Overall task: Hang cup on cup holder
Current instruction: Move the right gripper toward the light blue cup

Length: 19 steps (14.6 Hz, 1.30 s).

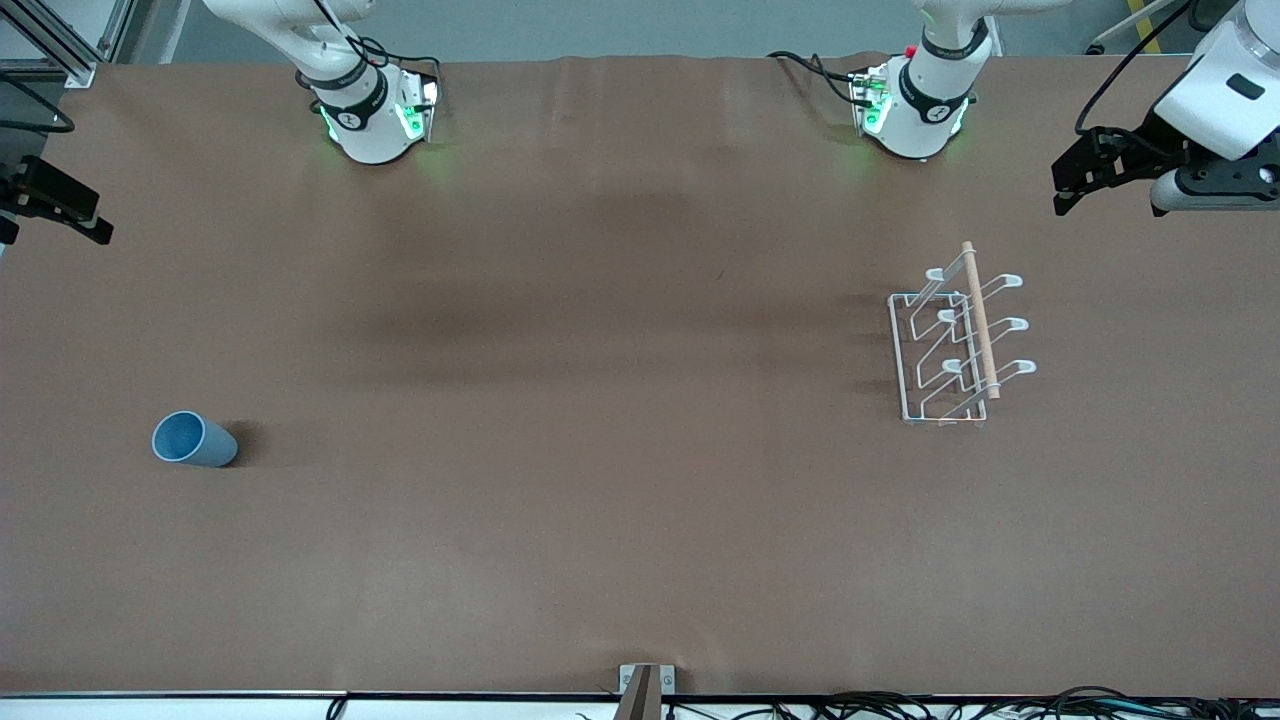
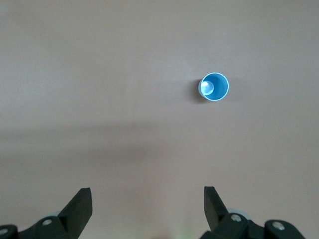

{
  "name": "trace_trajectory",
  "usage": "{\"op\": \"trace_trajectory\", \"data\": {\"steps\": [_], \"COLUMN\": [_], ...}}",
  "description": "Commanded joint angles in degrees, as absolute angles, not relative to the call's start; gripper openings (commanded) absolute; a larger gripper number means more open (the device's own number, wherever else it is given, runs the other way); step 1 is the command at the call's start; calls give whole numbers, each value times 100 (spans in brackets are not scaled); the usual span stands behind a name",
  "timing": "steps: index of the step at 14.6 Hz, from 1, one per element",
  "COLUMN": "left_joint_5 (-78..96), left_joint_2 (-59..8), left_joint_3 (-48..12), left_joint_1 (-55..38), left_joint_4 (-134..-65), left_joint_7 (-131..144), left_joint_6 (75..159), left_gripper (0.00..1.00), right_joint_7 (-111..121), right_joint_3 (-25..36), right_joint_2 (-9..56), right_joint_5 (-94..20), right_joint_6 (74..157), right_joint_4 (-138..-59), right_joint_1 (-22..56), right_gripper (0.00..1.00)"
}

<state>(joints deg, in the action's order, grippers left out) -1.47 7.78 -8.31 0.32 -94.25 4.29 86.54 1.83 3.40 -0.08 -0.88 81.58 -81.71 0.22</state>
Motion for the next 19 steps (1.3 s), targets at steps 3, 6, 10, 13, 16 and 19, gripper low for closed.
{"op": "trace_trajectory", "data": {"steps": [3, 6, 10, 13, 16, 19], "left_joint_5": [-70, -70, -53, 79, 88, 88], "left_joint_2": [694, 686, 659, 659, 659, 650], "left_joint_3": [-835, -835, -826, -826, -826, -826], "left_joint_1": [70, 70, 70, 70, 62, 62], "left_joint_4": [-9272, -9272, -9272, -9272, -9272, -9272], "left_joint_7": [316, 316, 316, 334, 325, 325], "left_joint_6": [8648, 8648, 8648, 8648, 8648, 8657], "left_gripper": [100, 100, 100, 100, 100, 100], "right_joint_7": [255, 246, 246, 368, 930, 1187], "right_joint_3": [387, 378, 387, 387, 387, 387], "right_joint_2": [-26, -26, 52, 220, 237, 631], "right_joint_5": [35, 26, 18, -61, -79, -97], "right_joint_6": [8253, 8218, 8244, 8384, 9225, 10237], "right_joint_4": [-8235, -8235, -8235, -8340, -9111, -9825], "right_joint_1": [88, 62, 0, -403, -912, -1238], "right_gripper": [98, 98, 100, 100, 100, 100]}}
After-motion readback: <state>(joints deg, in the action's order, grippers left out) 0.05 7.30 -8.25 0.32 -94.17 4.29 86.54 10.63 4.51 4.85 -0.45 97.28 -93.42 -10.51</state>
